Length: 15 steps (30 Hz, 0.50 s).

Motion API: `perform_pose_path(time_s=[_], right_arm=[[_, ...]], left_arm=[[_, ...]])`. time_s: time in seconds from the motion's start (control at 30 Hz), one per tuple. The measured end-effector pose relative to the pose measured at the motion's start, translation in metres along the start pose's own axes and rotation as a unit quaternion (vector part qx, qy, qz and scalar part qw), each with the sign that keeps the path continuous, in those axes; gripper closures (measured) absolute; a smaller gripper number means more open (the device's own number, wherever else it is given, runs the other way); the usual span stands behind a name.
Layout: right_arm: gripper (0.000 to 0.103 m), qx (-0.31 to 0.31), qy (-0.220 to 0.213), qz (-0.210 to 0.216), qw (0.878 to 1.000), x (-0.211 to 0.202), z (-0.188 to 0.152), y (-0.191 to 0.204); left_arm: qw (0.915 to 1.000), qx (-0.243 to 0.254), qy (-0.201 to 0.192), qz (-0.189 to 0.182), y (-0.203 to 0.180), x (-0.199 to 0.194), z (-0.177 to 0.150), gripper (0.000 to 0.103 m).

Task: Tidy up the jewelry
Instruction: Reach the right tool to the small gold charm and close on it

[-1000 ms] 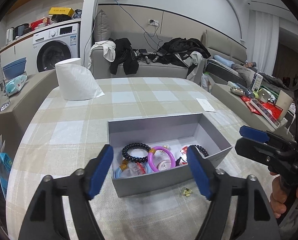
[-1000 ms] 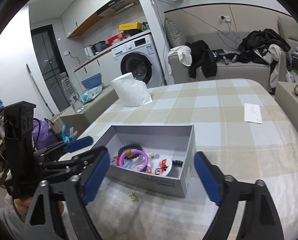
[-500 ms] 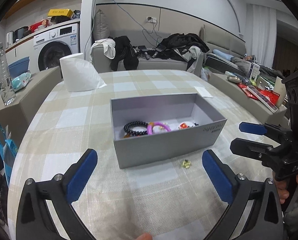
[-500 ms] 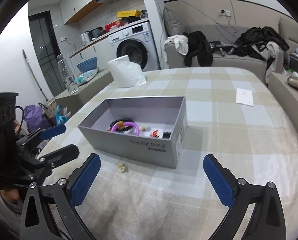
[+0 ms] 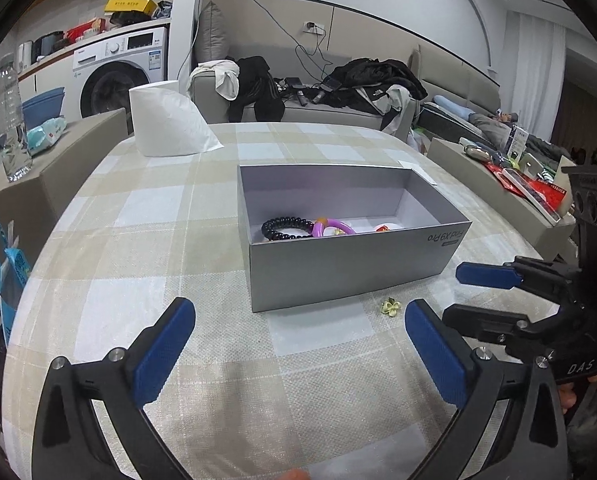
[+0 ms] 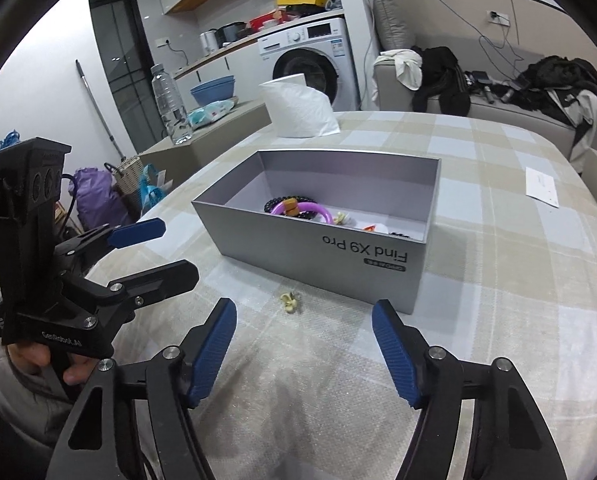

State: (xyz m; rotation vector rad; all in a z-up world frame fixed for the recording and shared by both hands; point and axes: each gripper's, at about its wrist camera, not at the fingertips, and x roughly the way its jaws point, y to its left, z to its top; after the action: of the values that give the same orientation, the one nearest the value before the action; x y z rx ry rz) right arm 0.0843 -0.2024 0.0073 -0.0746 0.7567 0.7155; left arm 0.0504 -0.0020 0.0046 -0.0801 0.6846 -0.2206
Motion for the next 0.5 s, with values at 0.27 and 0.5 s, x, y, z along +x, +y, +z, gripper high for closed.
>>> perform_pose_path(time_s=[0.27, 0.5], right_arm=[[0.048, -0.007, 0.014, 0.009, 1.0, 0.011, 0.0, 0.001], [0.071, -0.025, 0.059, 0.014, 0.998, 0.033, 0.004, 0.012]], left_arm=[[0.9997, -0.016, 0.016, -0.013, 0.004, 0.005, 0.0, 0.001], [0.9995, -0.012, 0.029, 0.006, 0.0, 0.008, -0.001, 0.001]])
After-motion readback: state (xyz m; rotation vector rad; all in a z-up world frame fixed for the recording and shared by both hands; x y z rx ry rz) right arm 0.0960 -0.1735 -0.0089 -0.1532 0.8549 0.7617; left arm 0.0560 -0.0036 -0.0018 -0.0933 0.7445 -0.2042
